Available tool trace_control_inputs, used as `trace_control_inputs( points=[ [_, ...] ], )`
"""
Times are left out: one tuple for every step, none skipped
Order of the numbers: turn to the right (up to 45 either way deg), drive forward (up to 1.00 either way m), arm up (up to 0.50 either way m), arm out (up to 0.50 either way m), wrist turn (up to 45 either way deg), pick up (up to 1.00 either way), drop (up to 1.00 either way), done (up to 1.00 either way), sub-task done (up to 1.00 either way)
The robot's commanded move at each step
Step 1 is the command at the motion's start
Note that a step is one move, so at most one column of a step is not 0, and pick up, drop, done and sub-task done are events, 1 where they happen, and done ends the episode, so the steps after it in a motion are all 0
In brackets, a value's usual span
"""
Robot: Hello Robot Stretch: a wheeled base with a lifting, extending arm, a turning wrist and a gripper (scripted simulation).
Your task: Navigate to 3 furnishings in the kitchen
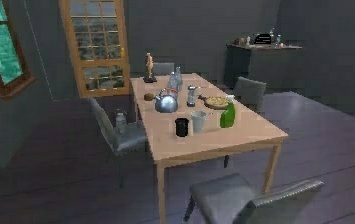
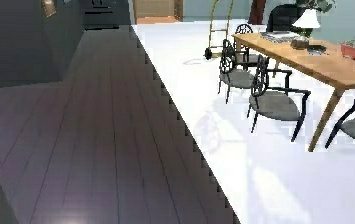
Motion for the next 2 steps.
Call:
trace_control_inputs(
  points=[
    [-45.0,0.00,0.00,0.00,0.0,0.00,0.00,0.00,0.00],
    [-9.0,0.00,0.00,0.00,0.0,0.00,0.00,0.00,0.00]
  ],
)
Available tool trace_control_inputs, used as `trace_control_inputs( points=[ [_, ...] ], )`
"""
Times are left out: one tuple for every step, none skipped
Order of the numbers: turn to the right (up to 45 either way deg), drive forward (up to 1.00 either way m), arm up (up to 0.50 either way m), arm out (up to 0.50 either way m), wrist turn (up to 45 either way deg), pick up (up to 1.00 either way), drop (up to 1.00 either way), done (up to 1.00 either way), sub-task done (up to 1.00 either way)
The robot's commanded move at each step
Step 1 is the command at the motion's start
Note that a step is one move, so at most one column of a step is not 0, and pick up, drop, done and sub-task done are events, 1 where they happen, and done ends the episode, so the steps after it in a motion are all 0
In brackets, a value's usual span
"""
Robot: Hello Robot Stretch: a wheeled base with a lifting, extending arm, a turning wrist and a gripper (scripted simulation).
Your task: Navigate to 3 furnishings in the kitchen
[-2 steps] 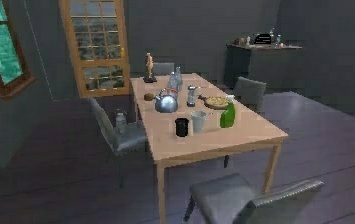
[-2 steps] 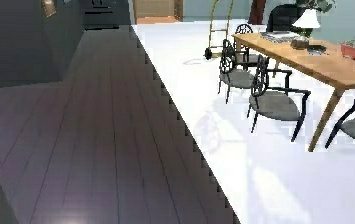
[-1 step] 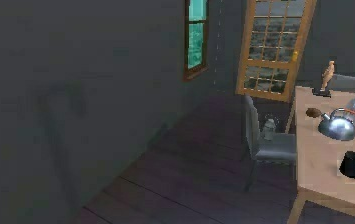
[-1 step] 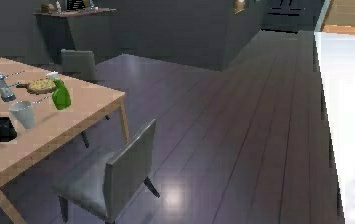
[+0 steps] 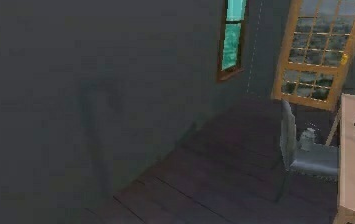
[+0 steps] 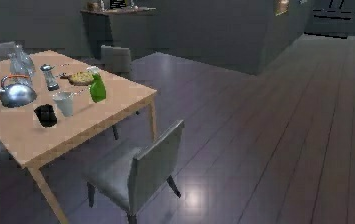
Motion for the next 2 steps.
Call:
trace_control_inputs(
  points=[
    [0.0,0.65,0.00,0.00,0.0,0.00,0.00,0.00,0.00],
    [45.0,0.00,0.00,0.00,0.0,0.00,0.00,0.00,0.00]
  ],
)
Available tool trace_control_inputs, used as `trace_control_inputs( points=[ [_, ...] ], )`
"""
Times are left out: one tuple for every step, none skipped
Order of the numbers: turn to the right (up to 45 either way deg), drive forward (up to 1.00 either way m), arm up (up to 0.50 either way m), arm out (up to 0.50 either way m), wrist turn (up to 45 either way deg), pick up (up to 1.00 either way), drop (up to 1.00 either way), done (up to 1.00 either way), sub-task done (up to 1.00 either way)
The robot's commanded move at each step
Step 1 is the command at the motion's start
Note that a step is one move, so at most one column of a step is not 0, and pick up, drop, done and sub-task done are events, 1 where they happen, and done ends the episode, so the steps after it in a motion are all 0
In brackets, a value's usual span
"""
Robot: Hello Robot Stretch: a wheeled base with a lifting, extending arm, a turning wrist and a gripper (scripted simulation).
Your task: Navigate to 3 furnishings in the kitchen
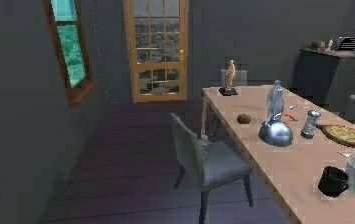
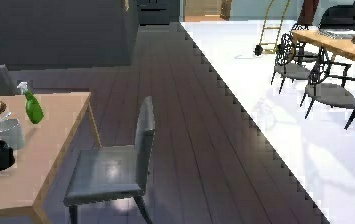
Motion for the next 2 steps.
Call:
trace_control_inputs(
  points=[
    [12.0,0.00,0.00,0.00,0.0,0.00,0.00,0.00,0.00],
    [0.0,0.00,0.00,0.00,0.0,0.00,0.00,1.00,0.00]
  ],
)
